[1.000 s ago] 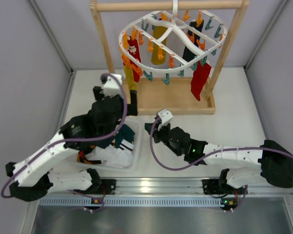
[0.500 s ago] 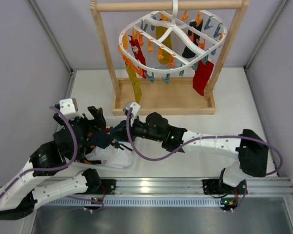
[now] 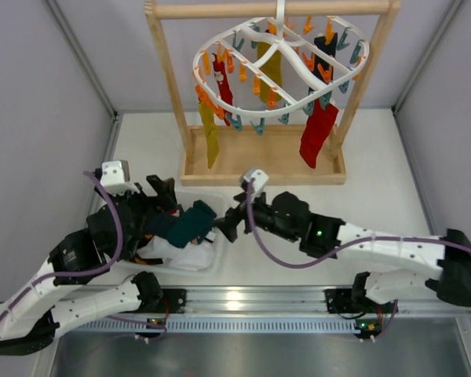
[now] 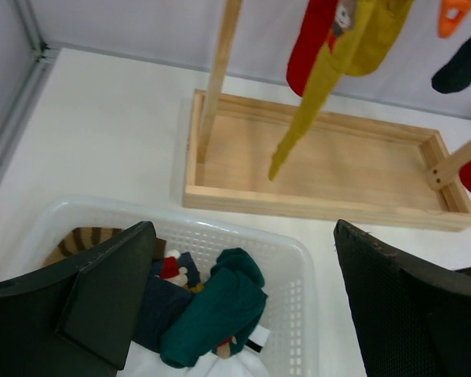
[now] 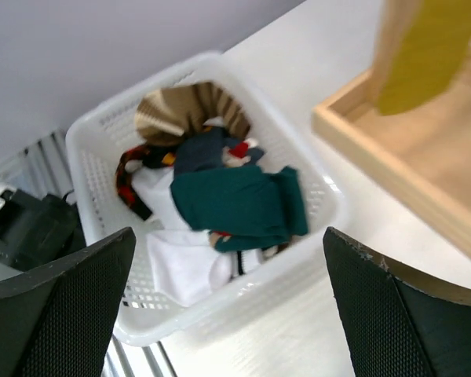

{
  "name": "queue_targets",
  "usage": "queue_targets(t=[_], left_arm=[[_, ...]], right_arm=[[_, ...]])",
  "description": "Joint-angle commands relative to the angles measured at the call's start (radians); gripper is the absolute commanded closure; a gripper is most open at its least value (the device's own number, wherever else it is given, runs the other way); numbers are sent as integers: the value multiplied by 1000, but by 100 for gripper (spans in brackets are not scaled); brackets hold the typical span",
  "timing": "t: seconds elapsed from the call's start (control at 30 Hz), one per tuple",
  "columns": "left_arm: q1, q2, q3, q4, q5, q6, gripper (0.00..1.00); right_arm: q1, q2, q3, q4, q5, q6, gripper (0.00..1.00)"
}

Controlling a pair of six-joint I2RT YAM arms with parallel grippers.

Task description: Remove the socks clipped to the hanger

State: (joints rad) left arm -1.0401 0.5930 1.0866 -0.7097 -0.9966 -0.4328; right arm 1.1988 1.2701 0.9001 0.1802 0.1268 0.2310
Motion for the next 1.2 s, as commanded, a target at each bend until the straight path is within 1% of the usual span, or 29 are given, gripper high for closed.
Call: queue_targets(t=[0.0, 0.03, 0.07, 0.1, 0.13, 0.2, 0.23, 0.27, 0.33, 0.37, 0.4, 0.43, 0.47, 0.53, 0.57, 0.63, 0.7, 0.8, 0.83, 0.87, 0.9, 0.93, 0.97, 1.0, 1.03, 1.07, 1.1, 1.13, 1.17], left_arm=[[2, 53, -24, 38, 150, -70, 1], [2, 70, -27, 38, 183, -89, 1], [2, 95, -34, 36, 194, -95, 1], [2, 111, -34, 36, 205, -99, 1], [2, 123, -33, 35, 231, -106, 1], [2, 148, -31, 32, 256, -110, 1], [2, 151, -30, 33, 268, -118, 1], [0, 151, -33, 33, 288, -119, 1], [2, 143, -33, 32, 302, -115, 1], [2, 140, -34, 30, 308, -113, 1], [2, 130, -34, 30, 317, -112, 1], [2, 122, -37, 32, 326, -107, 1], [2, 116, -40, 30, 346, -106, 1], [2, 90, -48, 30, 365, -97, 1], [2, 79, -51, 27, 371, -92, 1], [2, 45, -63, 27, 383, -77, 1], [2, 22, -73, 27, 394, -69, 1], [2, -30, -97, 24, 391, -54, 1], [2, -42, -109, 24, 379, -50, 1], [2, -61, -114, 18, 374, -50, 1], [2, -68, -116, 4, 369, -49, 1], [2, -77, -116, -5, 372, -44, 1], [2, -79, -114, -14, 374, -38, 1], [2, -79, -113, -37, 372, -23, 1], [2, -72, -105, -49, 371, -15, 1], [2, -67, -100, -56, 371, -3, 1], [2, -62, -99, -59, 369, 26, 1], [2, -55, -102, -57, 368, 40, 1], [2, -50, -105, -56, 334, 49, 1]], right_arm=[[-5, -197, -77, -106, 250, -18, 0], [-8, -243, -99, -154, 339, -16, 1], [-22, -333, -143, -178, 373, -15, 1], [-42, -380, -162, -215, 398, -10, 1], [-114, -467, -177, -276, 384, 8, 0], [-227, -553, -228, -306, 326, 19, 0], [-285, -592, -243, -309, 256, 19, 1], [-406, -650, -262, -314, 211, 7, 0], [-523, -666, -256, -329, 109, -27, 1], [-629, -644, -236, -337, 74, -38, 1], [-681, -621, -221, -355, 32, -42, 1], [-730, -595, -204, -360, -92, -48, 1], [-830, -536, -178, -358, -172, -45, 0], [-915, -485, -162, -318, -333, -36, 2], [-962, -450, -152, -306, -355, -36, 3], [-970, -436, -156, -227, -418, -59, 5], [-972, -433, -174, -158, -440, -79, 5], [-970, -425, -158, -156, -371, -44, 9], [-972, -449, -167, -144, -354, 5, 14], [-963, -474, -217, -90, -336, 30, 16], [-944, -501, -252, -52, -246, 51, 15], [-876, -561, -315, -6, -184, 68, 14], [-830, -584, -340, 2, -97, 68, 13], [-774, -606, -361, 11, 65, 76, 13], [-668, -621, -397, 27, 104, 82, 13], [-622, -617, -405, 60, 123, 87, 13], [-576, -608, -409, 71, 179, 109, 13], [-486, -573, -418, 99, 210, 116, 13], [-441, -548, -421, 173, 236, 113, 13]])
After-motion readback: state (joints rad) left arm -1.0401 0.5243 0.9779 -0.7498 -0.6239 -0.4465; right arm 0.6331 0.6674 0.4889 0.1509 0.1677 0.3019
